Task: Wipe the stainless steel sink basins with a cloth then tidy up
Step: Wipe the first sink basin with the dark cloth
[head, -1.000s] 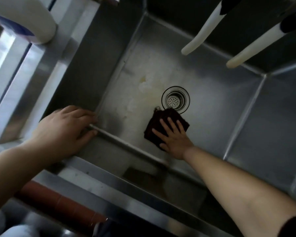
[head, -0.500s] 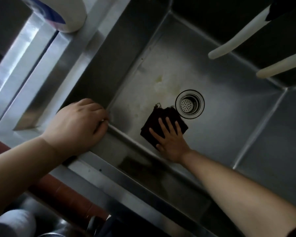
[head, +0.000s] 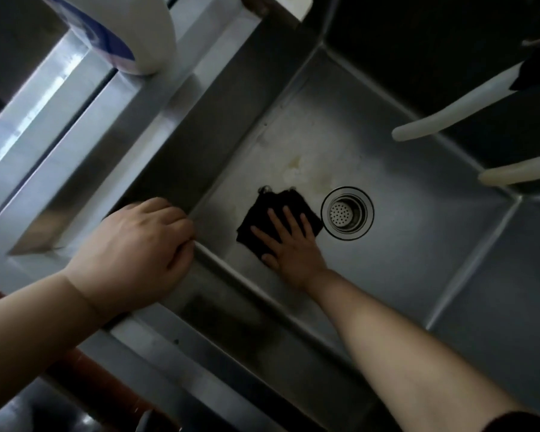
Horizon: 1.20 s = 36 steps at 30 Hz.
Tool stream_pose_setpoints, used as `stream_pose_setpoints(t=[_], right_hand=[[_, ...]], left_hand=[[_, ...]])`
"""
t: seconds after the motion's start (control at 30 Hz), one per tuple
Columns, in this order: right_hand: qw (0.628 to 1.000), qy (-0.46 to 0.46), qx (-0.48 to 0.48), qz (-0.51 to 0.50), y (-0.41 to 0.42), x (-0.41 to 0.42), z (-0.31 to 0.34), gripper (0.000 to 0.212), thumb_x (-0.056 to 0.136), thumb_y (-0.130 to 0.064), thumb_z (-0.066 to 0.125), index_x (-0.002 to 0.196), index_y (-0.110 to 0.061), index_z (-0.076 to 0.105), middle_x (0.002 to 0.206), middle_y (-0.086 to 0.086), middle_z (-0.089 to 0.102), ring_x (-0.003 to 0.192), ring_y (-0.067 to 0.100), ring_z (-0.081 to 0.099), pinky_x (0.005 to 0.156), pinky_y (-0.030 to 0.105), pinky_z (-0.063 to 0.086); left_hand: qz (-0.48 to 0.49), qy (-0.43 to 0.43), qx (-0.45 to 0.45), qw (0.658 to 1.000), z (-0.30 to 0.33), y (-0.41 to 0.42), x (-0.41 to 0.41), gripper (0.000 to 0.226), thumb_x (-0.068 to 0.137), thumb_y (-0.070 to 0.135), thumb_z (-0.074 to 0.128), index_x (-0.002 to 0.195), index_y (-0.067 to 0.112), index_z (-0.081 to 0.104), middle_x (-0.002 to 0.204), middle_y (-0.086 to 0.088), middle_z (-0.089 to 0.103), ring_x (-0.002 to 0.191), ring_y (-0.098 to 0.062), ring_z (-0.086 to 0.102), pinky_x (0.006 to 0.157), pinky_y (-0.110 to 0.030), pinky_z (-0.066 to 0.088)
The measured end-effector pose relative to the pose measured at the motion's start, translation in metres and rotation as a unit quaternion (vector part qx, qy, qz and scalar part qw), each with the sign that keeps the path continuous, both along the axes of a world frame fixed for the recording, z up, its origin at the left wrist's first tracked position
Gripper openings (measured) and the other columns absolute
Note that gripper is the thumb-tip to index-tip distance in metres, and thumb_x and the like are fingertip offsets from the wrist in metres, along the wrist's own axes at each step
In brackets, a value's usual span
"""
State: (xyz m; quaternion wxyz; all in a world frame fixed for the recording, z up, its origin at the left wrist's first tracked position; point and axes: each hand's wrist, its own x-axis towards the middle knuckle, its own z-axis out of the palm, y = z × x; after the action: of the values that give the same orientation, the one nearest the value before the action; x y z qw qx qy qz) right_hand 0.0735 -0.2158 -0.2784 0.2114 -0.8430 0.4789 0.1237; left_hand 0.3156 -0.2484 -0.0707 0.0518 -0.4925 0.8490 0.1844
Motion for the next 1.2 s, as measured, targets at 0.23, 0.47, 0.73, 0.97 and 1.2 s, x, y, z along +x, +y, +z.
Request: stream_pose_setpoints(t=[0.23, 0.47, 0.73, 0.97, 1.2], right_hand=[[0.991, 0.057, -0.046, -0.110, -0.084, -0.039, -0.007, 0.062, 0.095, -0.052, 0.035, 0.148, -0.039, 0.007, 0.159, 0.008, -0.004, 0.144, 0.035, -0.011, 0.112, 0.046, -0.014], [0.971, 0.077, -0.030, -0.224, -0.106, -0.033, -0.007, 0.064, 0.097, -0.051, 0.028, 0.150, -0.033, -0.004, 0.158, 0.011, -0.014, 0.142, 0.036, -0.019, 0.112, 0.048, -0.015], [0.987, 0.036, 0.025, -0.152, -0.032, -0.005, 0.003, 0.063, 0.097, -0.051, 0.030, 0.148, -0.037, -0.005, 0.157, 0.012, -0.018, 0.139, 0.036, -0.028, 0.107, 0.047, -0.023], [0.994, -0.014, 0.105, -0.009, 0.037, 0.013, 0.016, 0.063, 0.099, -0.037, 0.035, 0.143, -0.045, -0.008, 0.147, 0.004, -0.033, 0.126, 0.037, -0.043, 0.096, 0.044, -0.038], [0.989, -0.051, 0.116, 0.069, 0.019, 0.062, 0.013, 0.063, 0.097, -0.024, 0.040, 0.147, -0.046, 0.010, 0.147, -0.005, -0.028, 0.130, 0.028, -0.038, 0.107, 0.047, -0.025]], left_hand=[[0.010, 0.005, 0.001, 1.000, 0.000, -0.001, 0.000, 0.037, 0.085, 0.030, 0.037, 0.079, 0.014, 0.071, 0.074, -0.004, 0.065, 0.073, -0.028, 0.062, 0.063, -0.038, 0.054], [0.005, -0.002, 0.007, 1.000, 0.003, -0.002, 0.000, 0.036, 0.086, 0.030, 0.037, 0.075, 0.016, 0.069, 0.073, -0.002, 0.064, 0.072, -0.025, 0.060, 0.062, -0.035, 0.051], [0.003, 0.004, 0.012, 1.000, 0.003, -0.001, 0.001, 0.033, 0.085, 0.031, 0.039, 0.075, 0.018, 0.068, 0.074, -0.001, 0.064, 0.072, -0.023, 0.060, 0.061, -0.032, 0.051], [-0.006, 0.020, 0.003, 1.000, 0.010, 0.000, 0.000, 0.034, 0.086, 0.031, 0.040, 0.073, 0.016, 0.068, 0.073, -0.002, 0.063, 0.073, -0.024, 0.060, 0.063, -0.034, 0.052], [-0.055, 0.074, -0.035, 0.995, 0.014, -0.006, 0.016, 0.026, 0.090, 0.026, 0.047, 0.084, 0.016, 0.070, 0.089, -0.001, 0.068, 0.084, -0.024, 0.062, 0.075, -0.035, 0.049]])
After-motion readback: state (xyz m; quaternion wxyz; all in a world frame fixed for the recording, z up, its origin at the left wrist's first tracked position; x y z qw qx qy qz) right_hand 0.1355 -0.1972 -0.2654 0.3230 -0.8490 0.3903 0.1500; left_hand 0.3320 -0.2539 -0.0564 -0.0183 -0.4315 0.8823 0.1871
